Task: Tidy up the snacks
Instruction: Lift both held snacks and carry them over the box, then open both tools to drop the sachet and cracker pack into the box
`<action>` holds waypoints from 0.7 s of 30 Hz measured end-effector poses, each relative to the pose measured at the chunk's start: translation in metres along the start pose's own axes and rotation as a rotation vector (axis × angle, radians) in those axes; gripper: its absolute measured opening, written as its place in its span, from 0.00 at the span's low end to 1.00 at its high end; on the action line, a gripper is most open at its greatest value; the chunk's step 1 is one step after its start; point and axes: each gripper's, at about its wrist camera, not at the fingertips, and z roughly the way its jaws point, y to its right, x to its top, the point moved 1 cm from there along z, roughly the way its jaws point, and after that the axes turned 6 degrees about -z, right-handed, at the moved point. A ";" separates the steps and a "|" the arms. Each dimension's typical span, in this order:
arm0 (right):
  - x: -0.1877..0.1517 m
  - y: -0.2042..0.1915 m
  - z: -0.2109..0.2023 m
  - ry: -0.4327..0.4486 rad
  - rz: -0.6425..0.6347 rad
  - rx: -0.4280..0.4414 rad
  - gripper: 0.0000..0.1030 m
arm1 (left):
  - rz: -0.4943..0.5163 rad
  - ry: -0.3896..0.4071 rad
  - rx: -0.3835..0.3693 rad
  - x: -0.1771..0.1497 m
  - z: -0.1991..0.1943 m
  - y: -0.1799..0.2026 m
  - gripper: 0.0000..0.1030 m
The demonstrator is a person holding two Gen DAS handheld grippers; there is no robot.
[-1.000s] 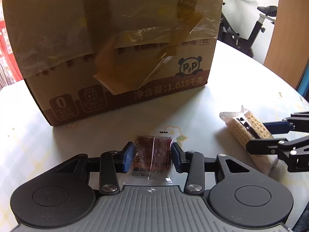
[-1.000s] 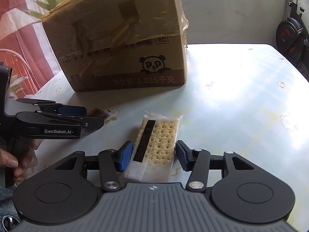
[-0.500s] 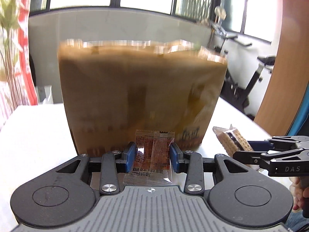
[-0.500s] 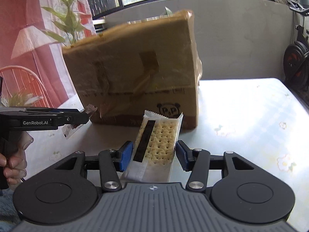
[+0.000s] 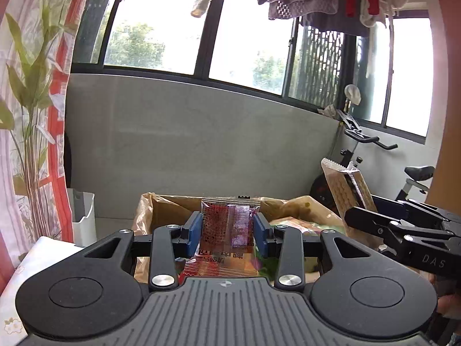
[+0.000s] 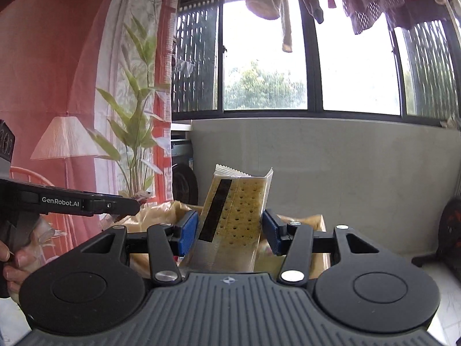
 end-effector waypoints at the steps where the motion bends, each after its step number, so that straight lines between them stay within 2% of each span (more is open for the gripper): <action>1: 0.000 -0.003 0.013 -0.001 -0.027 -0.005 0.50 | -0.002 0.003 0.014 0.001 0.005 -0.001 0.40; 6: -0.009 -0.007 0.053 -0.076 -0.060 -0.011 0.50 | 0.027 -0.022 0.067 0.005 0.027 0.000 0.41; 9: -0.014 -0.007 0.064 -0.124 -0.035 0.017 0.52 | 0.025 -0.043 0.097 0.001 0.035 -0.006 0.47; 11: -0.016 -0.005 0.063 -0.146 -0.015 0.027 0.53 | 0.009 -0.062 0.090 0.001 0.037 -0.012 0.54; 12: -0.016 -0.005 0.061 -0.147 -0.014 0.028 0.56 | 0.005 -0.068 0.085 0.000 0.036 -0.015 0.60; 15: -0.014 -0.002 0.056 -0.162 0.006 0.026 0.68 | 0.017 -0.081 0.088 0.002 0.033 -0.019 0.68; 19: -0.008 0.003 0.043 -0.175 0.038 0.001 0.75 | 0.004 -0.109 0.073 0.010 0.026 -0.024 0.83; 21: -0.003 0.005 0.036 -0.180 0.057 -0.013 0.80 | 0.007 -0.107 0.074 0.015 0.019 -0.023 0.87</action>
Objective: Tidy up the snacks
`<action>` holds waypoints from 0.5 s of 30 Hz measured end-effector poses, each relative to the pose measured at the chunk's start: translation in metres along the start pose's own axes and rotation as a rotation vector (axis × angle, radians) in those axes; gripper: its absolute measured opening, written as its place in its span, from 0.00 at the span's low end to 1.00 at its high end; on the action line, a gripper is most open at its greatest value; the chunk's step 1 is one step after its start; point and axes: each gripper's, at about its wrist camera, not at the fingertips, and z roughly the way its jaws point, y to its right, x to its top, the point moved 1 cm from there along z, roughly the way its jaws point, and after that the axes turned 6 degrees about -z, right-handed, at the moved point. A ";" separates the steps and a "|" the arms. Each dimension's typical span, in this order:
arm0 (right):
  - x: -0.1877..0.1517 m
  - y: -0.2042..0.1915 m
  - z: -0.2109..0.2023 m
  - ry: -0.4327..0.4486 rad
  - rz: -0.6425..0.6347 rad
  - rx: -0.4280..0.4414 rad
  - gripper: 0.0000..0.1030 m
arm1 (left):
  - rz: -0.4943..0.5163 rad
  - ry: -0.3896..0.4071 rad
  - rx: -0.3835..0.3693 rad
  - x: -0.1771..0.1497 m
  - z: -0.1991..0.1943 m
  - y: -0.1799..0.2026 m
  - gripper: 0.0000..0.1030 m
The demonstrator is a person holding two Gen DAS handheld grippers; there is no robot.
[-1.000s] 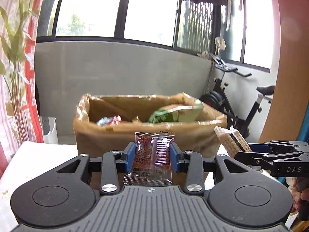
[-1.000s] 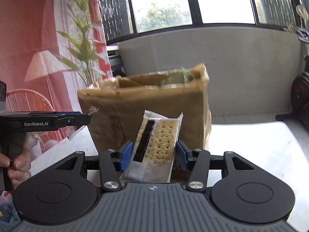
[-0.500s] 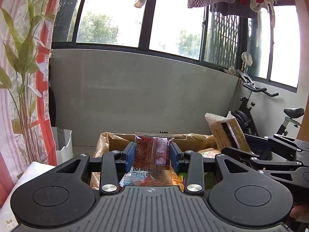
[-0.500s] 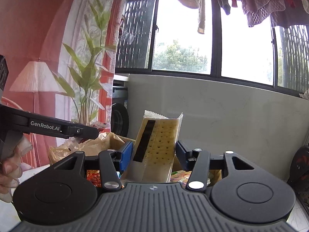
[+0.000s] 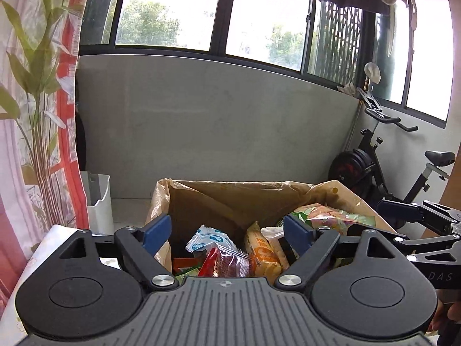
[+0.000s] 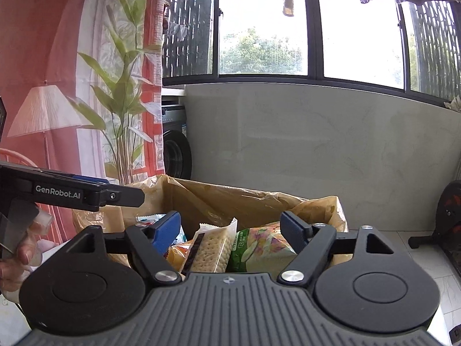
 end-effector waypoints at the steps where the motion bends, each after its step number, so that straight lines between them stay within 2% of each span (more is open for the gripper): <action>1: 0.002 0.001 -0.004 -0.006 0.014 -0.004 0.82 | 0.007 0.003 0.008 0.003 -0.004 0.001 0.88; 3: 0.006 0.002 -0.012 -0.017 0.042 -0.010 0.88 | 0.026 0.007 0.025 0.007 -0.013 0.004 0.91; 7: 0.015 0.004 -0.028 -0.036 0.084 -0.006 0.93 | 0.052 0.023 0.059 0.015 -0.033 0.012 0.93; 10: 0.022 0.004 -0.043 -0.019 0.106 -0.002 0.97 | 0.045 0.017 0.066 0.020 -0.048 0.016 0.95; 11: 0.024 0.003 -0.049 -0.013 0.111 -0.008 1.00 | 0.041 0.013 0.077 0.021 -0.052 0.018 0.95; 15: 0.031 -0.001 -0.067 -0.007 0.107 -0.073 1.00 | 0.057 0.008 0.127 0.025 -0.070 0.026 0.95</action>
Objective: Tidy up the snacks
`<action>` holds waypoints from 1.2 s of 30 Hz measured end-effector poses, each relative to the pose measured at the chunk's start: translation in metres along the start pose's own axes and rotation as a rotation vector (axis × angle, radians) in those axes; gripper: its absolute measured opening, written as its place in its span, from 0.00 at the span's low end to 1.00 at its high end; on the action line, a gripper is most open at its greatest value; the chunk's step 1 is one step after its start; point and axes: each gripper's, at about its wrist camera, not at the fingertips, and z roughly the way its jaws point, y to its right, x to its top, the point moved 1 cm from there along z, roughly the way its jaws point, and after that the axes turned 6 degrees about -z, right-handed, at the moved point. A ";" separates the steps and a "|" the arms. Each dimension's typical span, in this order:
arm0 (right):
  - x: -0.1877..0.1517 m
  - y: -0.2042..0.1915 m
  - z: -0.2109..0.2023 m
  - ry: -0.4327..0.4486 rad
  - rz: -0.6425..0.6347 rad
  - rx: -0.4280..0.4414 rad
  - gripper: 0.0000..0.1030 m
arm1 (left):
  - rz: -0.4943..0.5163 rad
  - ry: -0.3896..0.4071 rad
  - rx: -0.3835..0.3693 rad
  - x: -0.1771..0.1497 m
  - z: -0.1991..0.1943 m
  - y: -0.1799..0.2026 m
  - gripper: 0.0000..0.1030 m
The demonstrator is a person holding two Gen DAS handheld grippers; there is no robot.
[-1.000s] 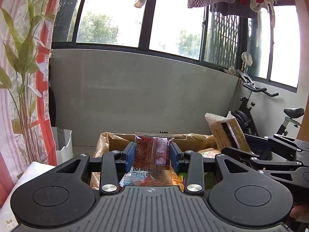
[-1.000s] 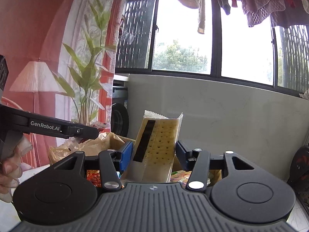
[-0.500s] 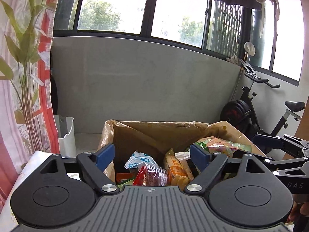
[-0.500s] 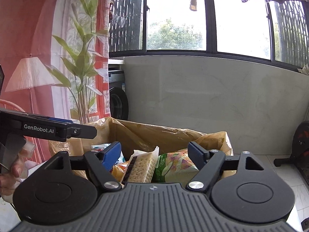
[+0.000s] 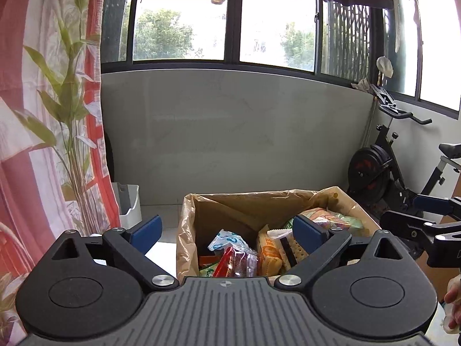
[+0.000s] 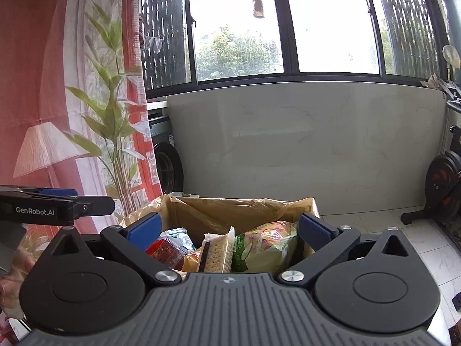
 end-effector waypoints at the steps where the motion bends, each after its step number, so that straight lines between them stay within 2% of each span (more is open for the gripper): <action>1: 0.001 -0.001 -0.005 0.007 0.002 -0.007 1.00 | 0.007 0.008 0.013 0.001 -0.005 0.002 0.95; 4: 0.003 0.000 -0.020 0.024 0.032 -0.007 1.00 | 0.009 0.036 0.028 0.004 -0.020 0.004 0.95; 10: 0.006 -0.008 -0.042 0.025 0.037 -0.026 1.00 | -0.046 0.071 -0.010 0.006 -0.048 0.002 0.95; 17: 0.009 -0.016 -0.057 0.006 0.062 -0.033 1.00 | -0.029 0.104 0.036 0.006 -0.073 0.003 0.95; 36: 0.009 -0.021 -0.065 -0.003 0.069 -0.055 1.00 | -0.017 0.120 0.078 0.006 -0.090 0.004 0.95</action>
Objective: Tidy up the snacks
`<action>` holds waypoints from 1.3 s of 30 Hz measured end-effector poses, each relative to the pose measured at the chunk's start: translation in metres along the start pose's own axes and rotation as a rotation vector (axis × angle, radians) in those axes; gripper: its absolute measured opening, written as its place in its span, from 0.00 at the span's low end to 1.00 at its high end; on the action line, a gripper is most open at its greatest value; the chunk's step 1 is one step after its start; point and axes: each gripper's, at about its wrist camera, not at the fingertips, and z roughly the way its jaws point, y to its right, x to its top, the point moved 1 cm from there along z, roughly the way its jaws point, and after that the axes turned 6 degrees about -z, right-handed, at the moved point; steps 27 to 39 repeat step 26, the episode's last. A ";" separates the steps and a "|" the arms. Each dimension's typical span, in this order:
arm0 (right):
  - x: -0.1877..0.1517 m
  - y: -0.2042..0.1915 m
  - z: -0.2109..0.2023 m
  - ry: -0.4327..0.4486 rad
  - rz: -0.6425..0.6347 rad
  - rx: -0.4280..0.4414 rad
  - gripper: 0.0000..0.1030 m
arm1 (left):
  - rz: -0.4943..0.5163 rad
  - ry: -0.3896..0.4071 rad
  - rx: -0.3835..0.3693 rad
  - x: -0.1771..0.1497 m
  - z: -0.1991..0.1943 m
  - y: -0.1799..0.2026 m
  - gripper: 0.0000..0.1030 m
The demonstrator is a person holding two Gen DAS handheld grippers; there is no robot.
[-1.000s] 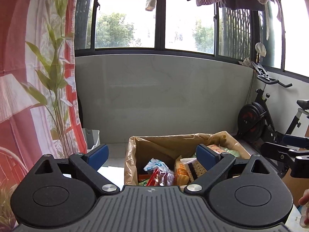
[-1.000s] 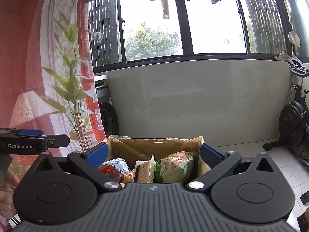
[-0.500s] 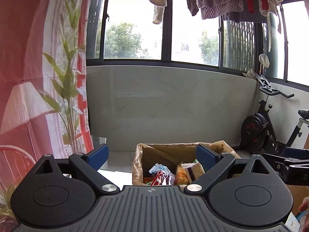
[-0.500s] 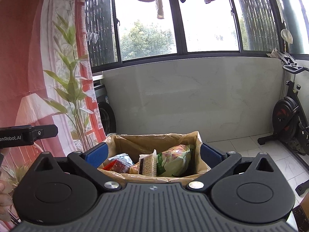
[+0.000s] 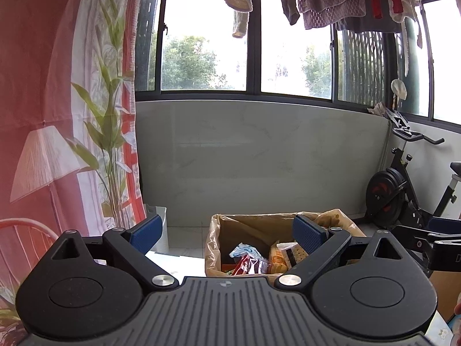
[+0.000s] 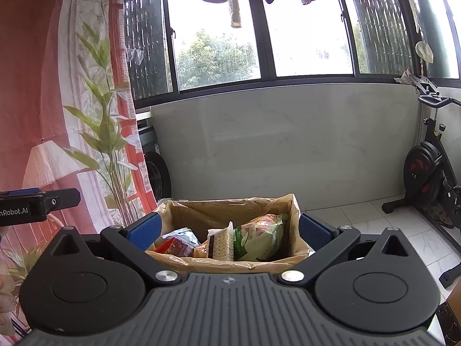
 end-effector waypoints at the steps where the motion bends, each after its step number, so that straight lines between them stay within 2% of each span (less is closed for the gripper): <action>1: 0.000 0.000 0.000 0.000 0.000 -0.001 1.00 | -0.001 -0.001 0.000 0.000 0.000 0.000 0.95; 39: 0.000 0.000 0.003 -0.015 0.011 -0.001 1.00 | -0.016 -0.018 -0.011 0.000 0.005 -0.005 0.95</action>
